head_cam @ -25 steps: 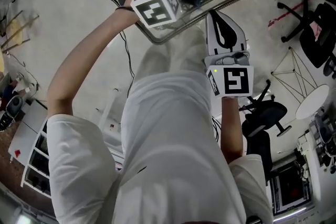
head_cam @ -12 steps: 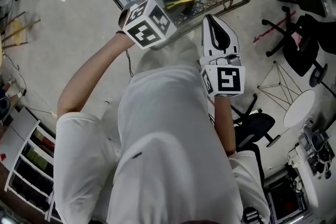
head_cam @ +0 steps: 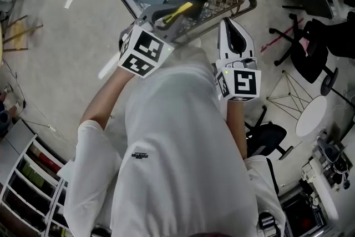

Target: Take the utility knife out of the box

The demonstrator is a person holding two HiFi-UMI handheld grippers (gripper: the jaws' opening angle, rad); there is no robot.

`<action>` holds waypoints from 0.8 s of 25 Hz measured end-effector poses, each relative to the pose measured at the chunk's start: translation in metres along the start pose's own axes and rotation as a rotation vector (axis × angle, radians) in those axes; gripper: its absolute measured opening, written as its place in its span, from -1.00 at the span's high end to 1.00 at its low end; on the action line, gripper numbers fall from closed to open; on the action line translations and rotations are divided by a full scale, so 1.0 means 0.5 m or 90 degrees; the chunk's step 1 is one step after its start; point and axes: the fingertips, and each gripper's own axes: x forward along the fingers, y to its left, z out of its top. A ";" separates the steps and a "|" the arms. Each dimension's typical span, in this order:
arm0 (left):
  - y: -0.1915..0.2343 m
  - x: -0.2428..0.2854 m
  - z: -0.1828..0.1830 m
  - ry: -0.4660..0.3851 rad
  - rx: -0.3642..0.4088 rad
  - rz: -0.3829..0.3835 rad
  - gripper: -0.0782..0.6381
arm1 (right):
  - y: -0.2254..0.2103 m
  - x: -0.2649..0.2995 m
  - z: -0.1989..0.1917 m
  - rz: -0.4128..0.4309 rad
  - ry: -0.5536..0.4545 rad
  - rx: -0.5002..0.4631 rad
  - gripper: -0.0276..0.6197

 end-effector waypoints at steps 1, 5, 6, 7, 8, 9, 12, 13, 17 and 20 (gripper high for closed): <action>0.004 -0.017 -0.002 -0.006 -0.011 0.012 0.66 | 0.002 -0.006 0.004 -0.001 -0.003 -0.002 0.91; 0.023 -0.076 0.006 -0.042 -0.062 0.059 0.66 | 0.010 -0.024 0.017 -0.005 -0.012 -0.010 0.91; 0.028 -0.091 0.009 -0.052 -0.075 0.071 0.66 | 0.014 -0.029 0.020 -0.004 -0.013 -0.011 0.91; 0.031 -0.105 0.011 -0.062 -0.087 0.081 0.66 | 0.019 -0.035 0.022 -0.003 -0.014 -0.013 0.91; 0.032 -0.119 0.013 -0.072 -0.098 0.090 0.66 | 0.022 -0.041 0.024 -0.001 -0.015 -0.015 0.91; 0.033 -0.132 0.016 -0.081 -0.107 0.099 0.66 | 0.024 -0.046 0.027 0.000 -0.017 -0.017 0.91; 0.040 -0.161 0.024 -0.105 -0.127 0.129 0.66 | 0.017 -0.054 0.037 -0.002 -0.024 -0.013 0.91; 0.045 -0.170 0.026 -0.113 -0.134 0.140 0.66 | 0.014 -0.055 0.041 -0.005 -0.028 -0.007 0.91; 0.059 -0.206 0.023 -0.144 -0.169 0.173 0.66 | 0.013 -0.055 0.056 -0.012 -0.047 0.019 0.91; 0.059 -0.213 0.025 -0.156 -0.172 0.186 0.65 | 0.016 -0.049 0.066 -0.009 -0.055 0.016 0.91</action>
